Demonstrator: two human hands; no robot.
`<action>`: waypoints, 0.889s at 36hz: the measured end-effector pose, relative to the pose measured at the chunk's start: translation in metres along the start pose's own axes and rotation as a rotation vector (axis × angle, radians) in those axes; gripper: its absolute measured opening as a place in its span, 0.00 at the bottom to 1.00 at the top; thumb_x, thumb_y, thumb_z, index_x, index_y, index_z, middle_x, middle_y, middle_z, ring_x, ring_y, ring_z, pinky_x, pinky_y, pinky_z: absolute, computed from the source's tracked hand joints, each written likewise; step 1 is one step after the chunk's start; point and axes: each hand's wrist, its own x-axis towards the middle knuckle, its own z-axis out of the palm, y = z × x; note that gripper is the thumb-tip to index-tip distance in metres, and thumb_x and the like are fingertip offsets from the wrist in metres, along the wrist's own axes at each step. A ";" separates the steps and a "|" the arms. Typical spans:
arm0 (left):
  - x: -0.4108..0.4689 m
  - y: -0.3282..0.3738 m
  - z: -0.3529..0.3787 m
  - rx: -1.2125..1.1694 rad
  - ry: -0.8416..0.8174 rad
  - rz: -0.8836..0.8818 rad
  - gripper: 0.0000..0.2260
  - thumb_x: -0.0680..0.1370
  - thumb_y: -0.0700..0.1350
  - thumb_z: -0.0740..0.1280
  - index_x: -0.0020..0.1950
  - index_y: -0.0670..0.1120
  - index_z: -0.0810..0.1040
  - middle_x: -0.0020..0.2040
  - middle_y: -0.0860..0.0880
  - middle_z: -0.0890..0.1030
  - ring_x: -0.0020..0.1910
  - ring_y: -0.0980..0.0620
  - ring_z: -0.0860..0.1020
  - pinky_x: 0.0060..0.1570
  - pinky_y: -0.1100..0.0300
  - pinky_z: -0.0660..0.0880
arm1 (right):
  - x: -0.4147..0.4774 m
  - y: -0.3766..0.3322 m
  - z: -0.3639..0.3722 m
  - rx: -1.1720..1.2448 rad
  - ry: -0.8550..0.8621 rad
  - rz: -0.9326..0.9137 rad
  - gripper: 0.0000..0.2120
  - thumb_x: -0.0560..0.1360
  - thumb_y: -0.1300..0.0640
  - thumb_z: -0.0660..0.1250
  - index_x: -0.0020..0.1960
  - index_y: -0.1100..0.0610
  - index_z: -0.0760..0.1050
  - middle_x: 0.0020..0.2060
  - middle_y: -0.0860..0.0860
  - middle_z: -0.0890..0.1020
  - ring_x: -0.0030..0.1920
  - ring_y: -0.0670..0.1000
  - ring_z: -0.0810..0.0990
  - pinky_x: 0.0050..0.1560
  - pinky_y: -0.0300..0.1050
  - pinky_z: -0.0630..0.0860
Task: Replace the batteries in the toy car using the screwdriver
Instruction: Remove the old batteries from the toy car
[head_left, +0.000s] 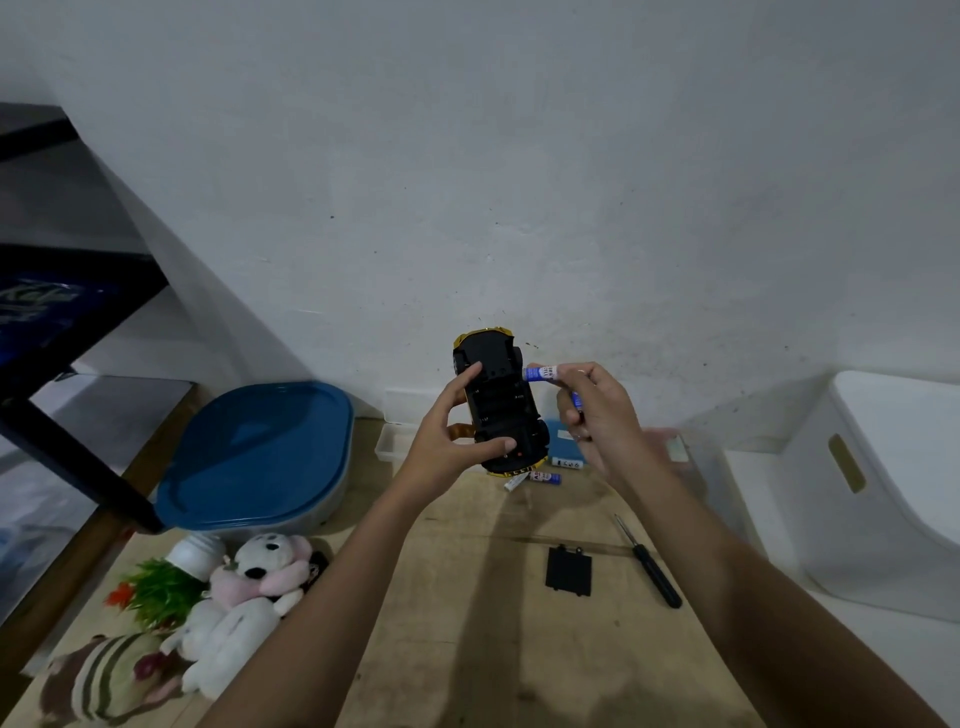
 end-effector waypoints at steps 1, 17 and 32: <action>0.000 -0.001 0.000 0.002 0.001 -0.003 0.36 0.68 0.38 0.76 0.64 0.67 0.64 0.60 0.62 0.70 0.64 0.48 0.71 0.57 0.53 0.76 | 0.001 0.000 0.000 0.054 0.008 0.021 0.05 0.78 0.61 0.60 0.43 0.59 0.71 0.21 0.49 0.69 0.19 0.43 0.61 0.17 0.33 0.56; -0.010 -0.048 -0.006 0.197 0.012 -0.225 0.39 0.66 0.46 0.78 0.70 0.64 0.62 0.65 0.52 0.68 0.63 0.44 0.72 0.59 0.44 0.75 | 0.008 0.034 -0.030 0.473 0.007 0.403 0.08 0.79 0.57 0.56 0.43 0.58 0.70 0.26 0.47 0.72 0.17 0.42 0.61 0.15 0.32 0.56; -0.045 -0.089 0.012 0.989 -0.121 -0.420 0.37 0.72 0.54 0.69 0.76 0.57 0.52 0.62 0.45 0.67 0.57 0.45 0.73 0.49 0.53 0.73 | 0.005 0.083 -0.045 0.493 0.101 0.627 0.07 0.78 0.61 0.58 0.41 0.59 0.68 0.30 0.51 0.70 0.21 0.44 0.72 0.16 0.31 0.65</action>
